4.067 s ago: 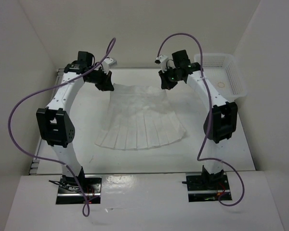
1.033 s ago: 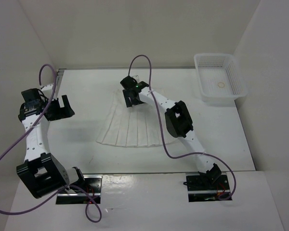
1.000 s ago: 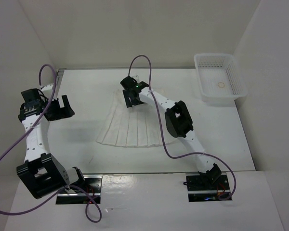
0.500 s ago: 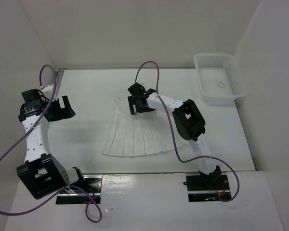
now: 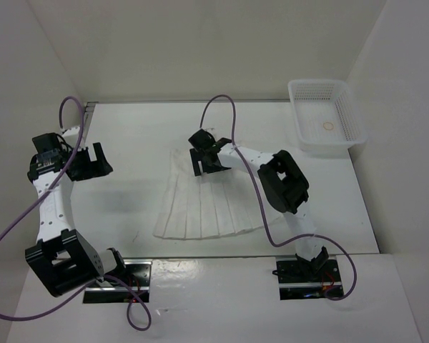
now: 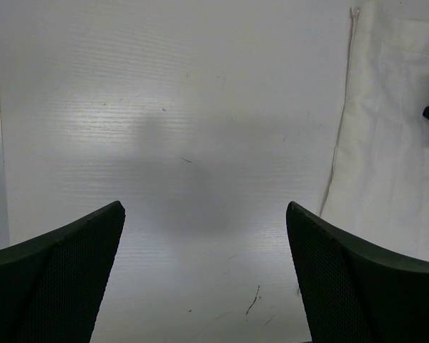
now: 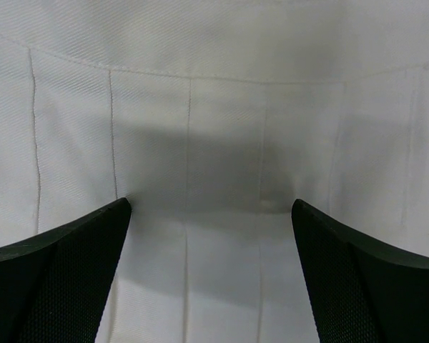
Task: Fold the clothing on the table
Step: Flatten the skirt out, then fold the skirt
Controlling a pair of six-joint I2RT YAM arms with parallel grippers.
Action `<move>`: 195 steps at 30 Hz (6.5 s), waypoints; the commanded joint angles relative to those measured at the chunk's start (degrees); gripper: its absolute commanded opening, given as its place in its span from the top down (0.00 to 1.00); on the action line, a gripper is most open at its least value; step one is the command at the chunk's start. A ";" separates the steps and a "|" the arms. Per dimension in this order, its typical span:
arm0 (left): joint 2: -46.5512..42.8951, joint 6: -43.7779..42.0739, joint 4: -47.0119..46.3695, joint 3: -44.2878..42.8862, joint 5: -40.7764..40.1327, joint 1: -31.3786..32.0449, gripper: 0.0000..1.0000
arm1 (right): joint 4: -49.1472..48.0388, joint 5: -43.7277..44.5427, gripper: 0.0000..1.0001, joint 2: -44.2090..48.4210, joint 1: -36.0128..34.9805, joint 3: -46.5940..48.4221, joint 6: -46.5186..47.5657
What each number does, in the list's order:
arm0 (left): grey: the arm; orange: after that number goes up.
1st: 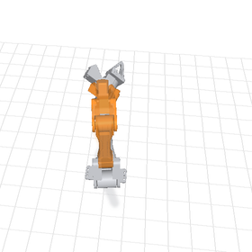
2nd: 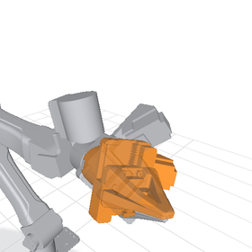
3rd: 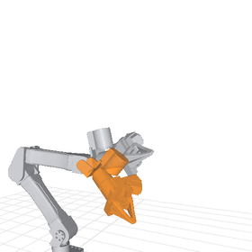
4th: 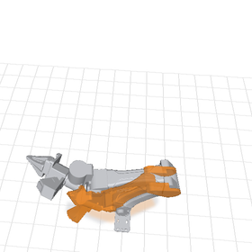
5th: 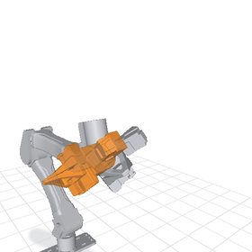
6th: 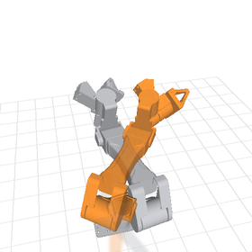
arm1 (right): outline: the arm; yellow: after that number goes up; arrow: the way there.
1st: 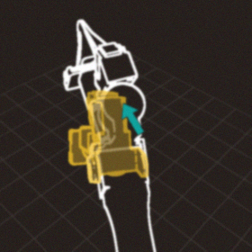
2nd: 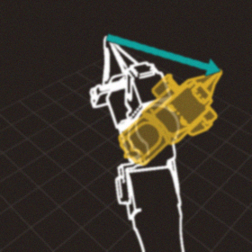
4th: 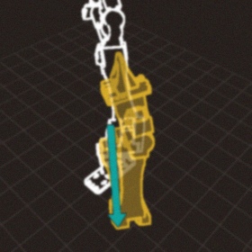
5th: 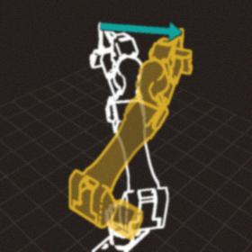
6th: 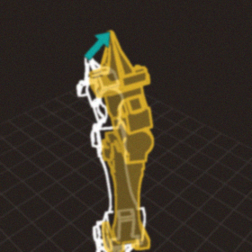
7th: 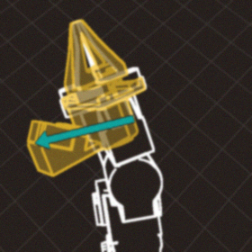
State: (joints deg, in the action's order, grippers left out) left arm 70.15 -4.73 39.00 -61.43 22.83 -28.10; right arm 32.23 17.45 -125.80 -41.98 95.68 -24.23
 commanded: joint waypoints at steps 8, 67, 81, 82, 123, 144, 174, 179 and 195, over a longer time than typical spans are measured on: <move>-2.65 -1.33 0.11 1.14 1.60 -0.29 0.01 | 5.13 0.65 0.02 -0.67 -3.81 -2.34 -4.07; 29.66 -2.39 2.91 -27.59 9.95 20.16 0.01 | 15.06 -6.77 0.02 1.51 13.39 35.92 14.46; 55.35 -0.72 1.43 -49.39 16.19 32.14 0.20 | 4.77 -24.40 0.02 23.32 20.43 -8.58 35.04; 56.75 -0.72 1.43 -49.40 16.89 32.66 0.23 | 4.77 -25.70 0.02 23.32 22.53 -8.58 35.04; 73.02 -6.08 9.25 -61.44 20.50 34.86 0.59 | 8.64 -30.02 0.02 16.20 31.43 1.52 33.19; 73.55 -6.08 10.30 -64.34 15.50 35.39 0.75 | 8.73 -41.18 0.41 1.27 38.72 9.87 34.86; 77.94 -8.28 14.79 -72.34 13.29 36.45 0.75 | 18.57 -50.93 0.53 -17.73 38.72 30.79 37.50; 77.95 -8.28 15.31 -72.34 12.77 36.97 0.75 | 19.10 -52.17 0.53 -18.96 38.20 32.55 38.03; 84.80 -9.95 24.01 -86.75 13.29 36.97 0.75 | 20.24 -52.78 0.98 -20.63 37.67 33.08 38.55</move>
State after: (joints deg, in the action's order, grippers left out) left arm 153.51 -12.32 59.94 -144.92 35.27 8.58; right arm 51.11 -34.96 -145.27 -3.64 126.80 13.56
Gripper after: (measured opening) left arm 0.256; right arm 0.043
